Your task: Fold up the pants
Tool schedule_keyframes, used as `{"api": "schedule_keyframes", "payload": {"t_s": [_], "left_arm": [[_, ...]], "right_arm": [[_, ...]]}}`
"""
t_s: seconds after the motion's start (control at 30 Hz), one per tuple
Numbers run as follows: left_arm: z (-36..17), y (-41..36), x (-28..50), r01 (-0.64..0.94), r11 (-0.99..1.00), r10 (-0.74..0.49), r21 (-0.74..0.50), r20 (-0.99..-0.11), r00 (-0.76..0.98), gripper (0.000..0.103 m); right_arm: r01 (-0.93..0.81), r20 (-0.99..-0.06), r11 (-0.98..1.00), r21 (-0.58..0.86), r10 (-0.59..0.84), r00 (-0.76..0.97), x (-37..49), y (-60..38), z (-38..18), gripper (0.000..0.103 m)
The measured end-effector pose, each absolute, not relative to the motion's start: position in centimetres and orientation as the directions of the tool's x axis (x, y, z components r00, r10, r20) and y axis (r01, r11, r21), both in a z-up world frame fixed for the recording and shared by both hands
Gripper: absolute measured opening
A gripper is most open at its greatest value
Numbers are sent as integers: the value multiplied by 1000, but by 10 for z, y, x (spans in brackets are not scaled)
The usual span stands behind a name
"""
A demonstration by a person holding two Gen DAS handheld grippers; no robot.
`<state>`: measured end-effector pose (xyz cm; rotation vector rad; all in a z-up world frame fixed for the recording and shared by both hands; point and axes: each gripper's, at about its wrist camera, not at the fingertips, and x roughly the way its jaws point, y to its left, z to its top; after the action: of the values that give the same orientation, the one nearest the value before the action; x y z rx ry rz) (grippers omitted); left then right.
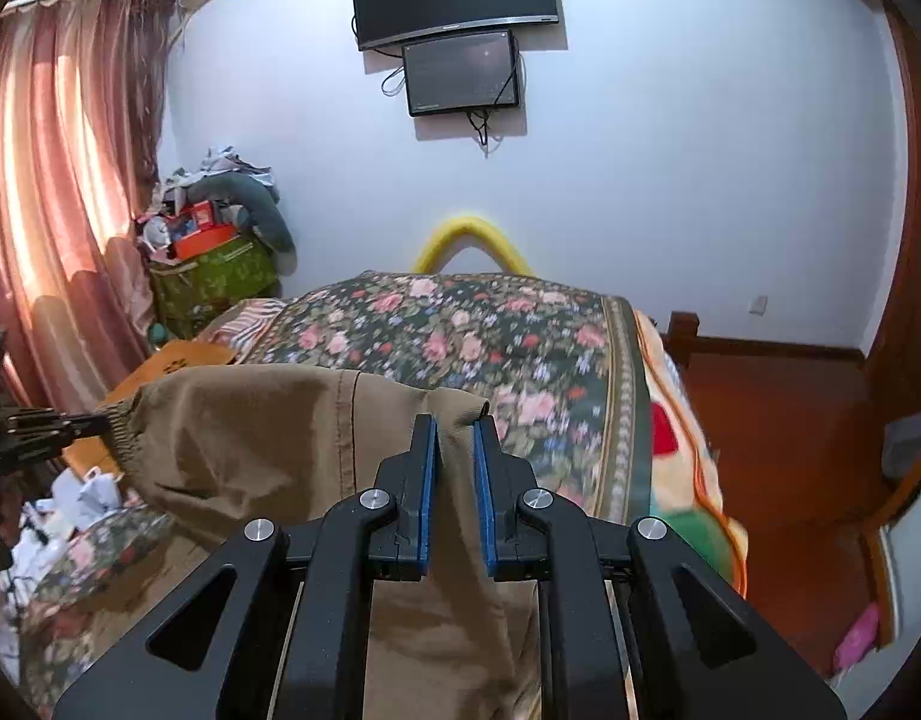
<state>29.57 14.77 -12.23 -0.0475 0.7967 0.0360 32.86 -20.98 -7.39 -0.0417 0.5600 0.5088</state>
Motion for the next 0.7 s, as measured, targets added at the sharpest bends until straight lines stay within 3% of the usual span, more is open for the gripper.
{"api": "schedule_keyframes", "payload": {"t_s": [0.7], "left_arm": [[-196, 140, 181, -45, 998, 2, -32, -792, 610, 3]], "right_arm": [[-495, -664, 862, 105, 431, 610, 178, -223, -168, 11]]}}
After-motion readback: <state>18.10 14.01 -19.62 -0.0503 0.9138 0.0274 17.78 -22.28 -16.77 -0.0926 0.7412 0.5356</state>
